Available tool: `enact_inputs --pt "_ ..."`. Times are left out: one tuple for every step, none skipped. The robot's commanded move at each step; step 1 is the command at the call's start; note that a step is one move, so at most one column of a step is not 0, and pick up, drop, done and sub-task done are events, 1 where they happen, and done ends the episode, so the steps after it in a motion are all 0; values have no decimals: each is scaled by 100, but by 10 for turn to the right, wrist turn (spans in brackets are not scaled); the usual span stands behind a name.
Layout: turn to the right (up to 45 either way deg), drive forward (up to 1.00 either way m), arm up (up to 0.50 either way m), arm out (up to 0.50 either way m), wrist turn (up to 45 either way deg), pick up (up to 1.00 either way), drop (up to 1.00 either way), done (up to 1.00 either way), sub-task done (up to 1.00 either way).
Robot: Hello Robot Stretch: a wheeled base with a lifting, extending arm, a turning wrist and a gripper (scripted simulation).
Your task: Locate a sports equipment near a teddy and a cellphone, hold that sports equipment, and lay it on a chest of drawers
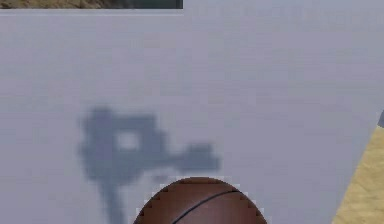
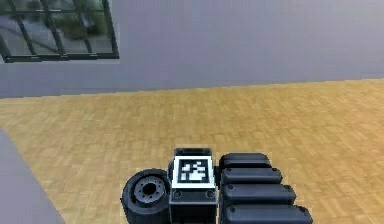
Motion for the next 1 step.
enact_inputs --pt "60 0 0 0 0 0 0 0 0"
